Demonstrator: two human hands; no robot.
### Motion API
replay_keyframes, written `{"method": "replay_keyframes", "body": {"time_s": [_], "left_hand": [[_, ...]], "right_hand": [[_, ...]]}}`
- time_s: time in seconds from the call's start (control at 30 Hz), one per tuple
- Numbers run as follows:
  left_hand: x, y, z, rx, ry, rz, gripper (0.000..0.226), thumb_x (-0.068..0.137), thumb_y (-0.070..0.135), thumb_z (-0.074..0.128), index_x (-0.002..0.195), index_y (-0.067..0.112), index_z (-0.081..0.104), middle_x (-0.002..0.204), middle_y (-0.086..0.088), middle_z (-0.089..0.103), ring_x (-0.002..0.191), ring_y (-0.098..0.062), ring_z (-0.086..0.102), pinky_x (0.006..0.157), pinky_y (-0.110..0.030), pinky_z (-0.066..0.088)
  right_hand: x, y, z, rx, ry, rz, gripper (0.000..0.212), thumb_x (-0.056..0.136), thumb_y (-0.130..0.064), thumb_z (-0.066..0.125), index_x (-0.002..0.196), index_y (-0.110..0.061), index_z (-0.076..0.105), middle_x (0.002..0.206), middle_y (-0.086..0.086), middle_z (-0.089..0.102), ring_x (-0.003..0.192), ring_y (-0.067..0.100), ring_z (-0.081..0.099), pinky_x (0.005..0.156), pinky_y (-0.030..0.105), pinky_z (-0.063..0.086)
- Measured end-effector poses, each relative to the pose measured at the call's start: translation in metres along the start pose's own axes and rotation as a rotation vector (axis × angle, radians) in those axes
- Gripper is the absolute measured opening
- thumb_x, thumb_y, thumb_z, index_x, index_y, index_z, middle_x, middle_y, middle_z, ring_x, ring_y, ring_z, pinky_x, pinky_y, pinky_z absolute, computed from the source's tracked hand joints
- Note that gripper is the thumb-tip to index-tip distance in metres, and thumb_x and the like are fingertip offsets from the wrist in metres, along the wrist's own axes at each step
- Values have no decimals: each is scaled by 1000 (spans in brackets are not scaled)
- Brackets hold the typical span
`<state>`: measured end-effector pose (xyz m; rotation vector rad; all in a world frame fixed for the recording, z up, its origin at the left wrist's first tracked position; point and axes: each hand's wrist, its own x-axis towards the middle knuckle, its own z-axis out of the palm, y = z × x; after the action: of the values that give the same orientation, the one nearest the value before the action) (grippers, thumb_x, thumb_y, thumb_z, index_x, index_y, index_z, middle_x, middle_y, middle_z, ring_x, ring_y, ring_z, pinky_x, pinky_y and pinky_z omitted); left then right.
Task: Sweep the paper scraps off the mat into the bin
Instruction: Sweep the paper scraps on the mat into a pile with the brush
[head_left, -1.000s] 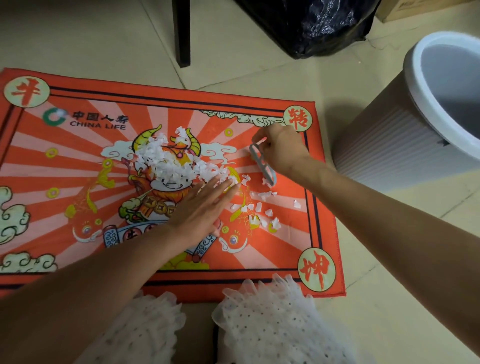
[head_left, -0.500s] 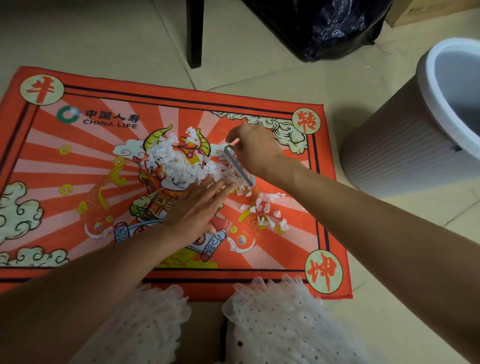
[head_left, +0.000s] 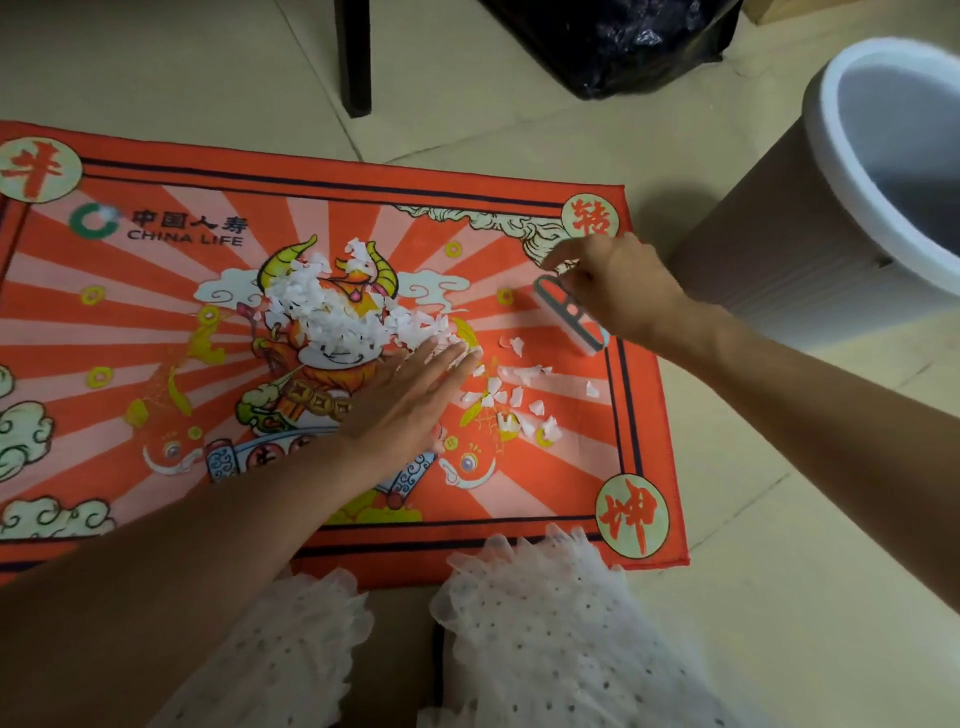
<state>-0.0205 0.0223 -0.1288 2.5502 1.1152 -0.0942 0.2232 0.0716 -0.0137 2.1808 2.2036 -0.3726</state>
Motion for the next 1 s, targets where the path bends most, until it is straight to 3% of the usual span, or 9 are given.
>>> {"method": "replay_keyframes", "body": {"time_s": [0.13, 0.27, 0.5, 0.8, 1.0], "left_hand": [[6, 11, 2, 1, 11, 33, 115, 76, 28, 79, 155, 24, -3, 164, 0, 2, 151, -23, -2, 121, -41, 5], [4, 9, 3, -5, 28, 45, 114, 75, 28, 81, 156, 22, 1, 163, -2, 8, 150, -25, 3, 121, -43, 9], [2, 8, 3, 1, 44, 46, 113, 74, 31, 81, 156, 20, 5, 163, -3, 10, 150, -27, 4, 119, -42, 6], [1, 6, 3, -5, 38, 36, 111, 77, 31, 78, 156, 21, 1, 163, -1, 9, 150, -27, 2, 120, -43, 8], [-3, 5, 1, -15, 40, 20, 110, 78, 33, 77, 156, 21, 1, 163, -2, 9, 150, -27, 3, 121, -45, 11]], "right_hand": [[-32, 28, 6, 13, 20, 62, 29, 96, -19, 52, 120, -28, 65, 103, 11, 73, 93, 36, 69, 78, 42, 57], [-54, 46, 19, 16, 32, 84, 28, 97, -12, 50, 118, -21, 65, 101, 11, 73, 84, 34, 70, 69, 40, 57], [-52, 23, 33, 143, 85, 123, 32, 94, -6, 51, 119, -17, 67, 109, 13, 72, 96, 32, 68, 81, 43, 56], [-38, -13, 36, 260, 76, 105, 38, 94, -2, 47, 126, -12, 64, 114, 14, 69, 101, 32, 67, 84, 30, 51], [-32, -12, 27, 268, 65, 80, 38, 94, -3, 48, 127, -15, 63, 113, 13, 70, 98, 28, 69, 89, 39, 55]]}}
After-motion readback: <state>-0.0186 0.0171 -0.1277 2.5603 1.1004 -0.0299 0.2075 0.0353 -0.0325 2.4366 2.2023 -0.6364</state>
